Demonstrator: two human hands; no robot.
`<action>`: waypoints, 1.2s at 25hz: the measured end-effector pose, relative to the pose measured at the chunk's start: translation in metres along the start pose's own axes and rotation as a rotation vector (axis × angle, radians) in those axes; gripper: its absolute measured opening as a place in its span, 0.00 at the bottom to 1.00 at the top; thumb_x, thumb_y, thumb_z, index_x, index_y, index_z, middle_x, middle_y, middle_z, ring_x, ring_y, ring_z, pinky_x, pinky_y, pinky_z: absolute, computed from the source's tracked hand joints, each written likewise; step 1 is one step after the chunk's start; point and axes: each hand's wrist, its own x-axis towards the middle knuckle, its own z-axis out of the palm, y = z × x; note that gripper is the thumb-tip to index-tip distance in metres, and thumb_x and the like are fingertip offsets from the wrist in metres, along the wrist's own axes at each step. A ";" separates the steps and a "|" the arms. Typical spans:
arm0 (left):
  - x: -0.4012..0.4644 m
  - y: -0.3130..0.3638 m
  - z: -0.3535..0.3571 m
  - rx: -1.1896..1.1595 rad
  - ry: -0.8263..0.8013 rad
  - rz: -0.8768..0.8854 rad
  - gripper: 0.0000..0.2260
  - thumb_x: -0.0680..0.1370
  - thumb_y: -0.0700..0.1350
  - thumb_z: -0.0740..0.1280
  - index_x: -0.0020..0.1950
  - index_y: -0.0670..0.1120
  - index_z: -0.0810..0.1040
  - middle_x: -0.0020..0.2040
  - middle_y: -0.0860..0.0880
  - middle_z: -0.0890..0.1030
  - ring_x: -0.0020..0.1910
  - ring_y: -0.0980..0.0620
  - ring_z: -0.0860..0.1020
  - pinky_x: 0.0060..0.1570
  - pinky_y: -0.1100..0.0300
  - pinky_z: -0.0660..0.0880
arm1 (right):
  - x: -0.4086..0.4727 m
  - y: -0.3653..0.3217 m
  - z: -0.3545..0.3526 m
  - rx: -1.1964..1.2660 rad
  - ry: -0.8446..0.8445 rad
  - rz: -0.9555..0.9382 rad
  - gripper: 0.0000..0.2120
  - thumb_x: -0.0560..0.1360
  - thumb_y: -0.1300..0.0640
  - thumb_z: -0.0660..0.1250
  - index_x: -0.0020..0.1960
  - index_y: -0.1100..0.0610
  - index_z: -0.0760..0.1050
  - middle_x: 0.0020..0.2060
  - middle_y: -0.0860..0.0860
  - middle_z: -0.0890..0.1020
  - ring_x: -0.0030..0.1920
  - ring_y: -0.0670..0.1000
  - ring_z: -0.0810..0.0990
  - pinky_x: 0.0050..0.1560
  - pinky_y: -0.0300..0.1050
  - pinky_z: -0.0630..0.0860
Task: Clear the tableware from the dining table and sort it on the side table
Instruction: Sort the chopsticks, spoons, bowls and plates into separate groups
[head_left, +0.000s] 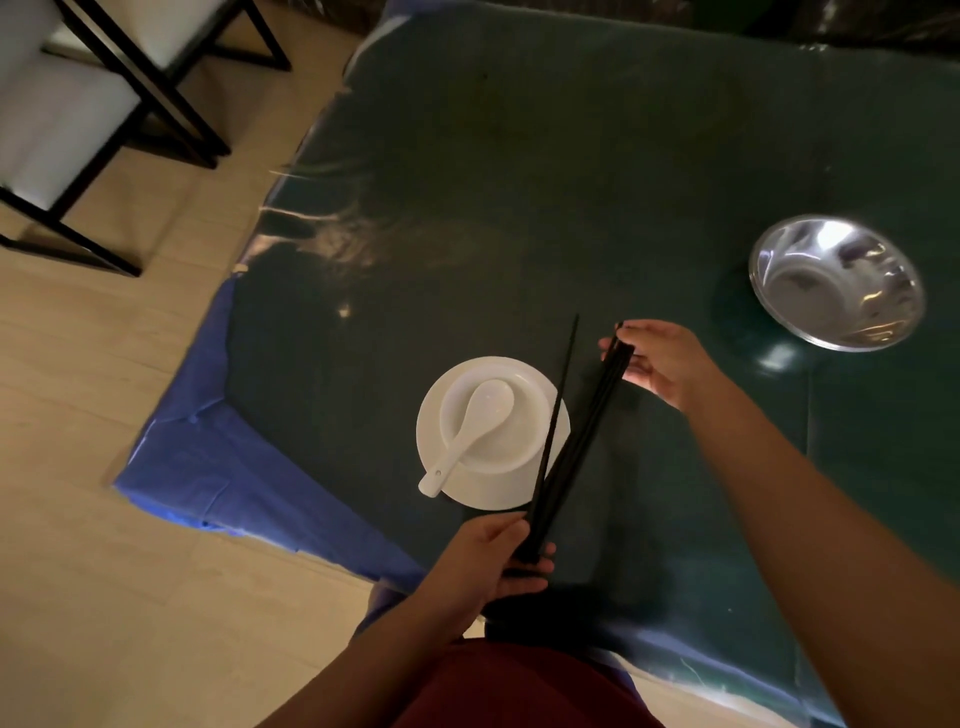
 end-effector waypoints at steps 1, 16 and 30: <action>0.001 0.000 0.001 0.045 0.028 0.007 0.10 0.81 0.40 0.56 0.50 0.44 0.77 0.39 0.46 0.81 0.34 0.55 0.79 0.32 0.64 0.77 | 0.002 0.004 0.003 -0.009 0.012 0.024 0.02 0.75 0.64 0.64 0.46 0.58 0.74 0.46 0.59 0.81 0.39 0.52 0.82 0.41 0.45 0.78; -0.006 0.004 0.000 0.221 0.039 0.127 0.10 0.80 0.39 0.57 0.44 0.43 0.77 0.38 0.48 0.80 0.31 0.56 0.75 0.28 0.66 0.71 | 0.004 0.001 0.019 0.012 -0.038 0.014 0.07 0.75 0.67 0.63 0.48 0.57 0.73 0.36 0.53 0.82 0.34 0.48 0.82 0.29 0.38 0.78; 0.000 0.153 -0.101 -0.258 0.162 0.401 0.11 0.80 0.38 0.57 0.50 0.43 0.79 0.35 0.48 0.84 0.32 0.54 0.82 0.31 0.65 0.79 | 0.045 -0.155 0.160 -0.244 -0.244 -0.256 0.10 0.78 0.62 0.59 0.38 0.57 0.69 0.23 0.49 0.83 0.19 0.41 0.71 0.21 0.32 0.69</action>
